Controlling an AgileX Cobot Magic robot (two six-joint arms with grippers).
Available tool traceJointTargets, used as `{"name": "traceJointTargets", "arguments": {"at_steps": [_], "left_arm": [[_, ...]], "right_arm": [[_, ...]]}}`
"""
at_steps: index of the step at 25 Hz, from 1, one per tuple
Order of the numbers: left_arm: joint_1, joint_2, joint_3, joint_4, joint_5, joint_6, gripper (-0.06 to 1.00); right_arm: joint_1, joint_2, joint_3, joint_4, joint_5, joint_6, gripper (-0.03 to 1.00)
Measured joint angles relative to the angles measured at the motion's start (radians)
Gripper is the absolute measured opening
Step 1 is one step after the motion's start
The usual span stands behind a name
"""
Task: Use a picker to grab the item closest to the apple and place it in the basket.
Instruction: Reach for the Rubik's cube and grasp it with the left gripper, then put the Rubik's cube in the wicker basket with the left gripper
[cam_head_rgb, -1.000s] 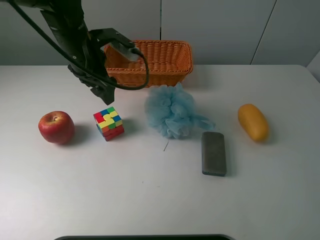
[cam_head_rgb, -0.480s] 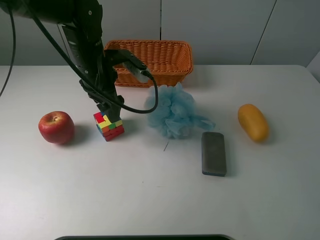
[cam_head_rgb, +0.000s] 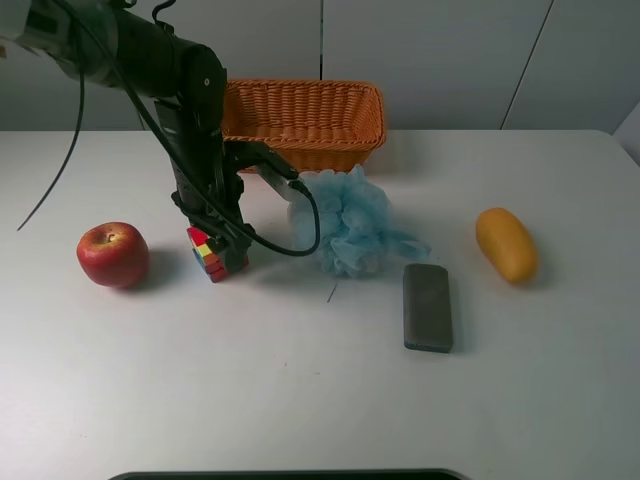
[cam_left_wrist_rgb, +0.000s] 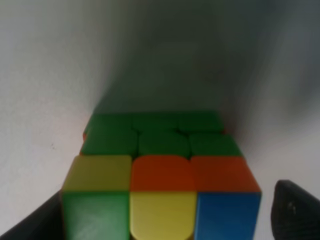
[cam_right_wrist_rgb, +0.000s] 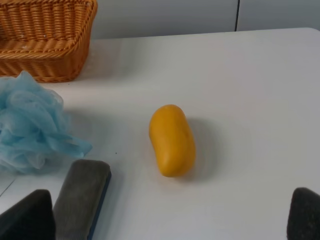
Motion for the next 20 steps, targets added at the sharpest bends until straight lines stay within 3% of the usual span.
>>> {"name": "traceJointTargets", "arguments": {"at_steps": [6,9,20], "left_arm": [[0.001,0.028,0.0,0.016,-0.006,-0.002,0.71],[0.001,0.028,0.0,0.016,-0.006,-0.002,0.56],[0.001,0.028,-0.022,0.016,0.013,-0.002,0.56]], "right_arm": [[0.0,0.0,0.0,0.0,0.0,0.0,0.7],[0.0,0.0,0.0,0.0,0.0,0.0,0.7],[0.0,0.0,0.0,0.0,0.0,0.0,0.7]]}}
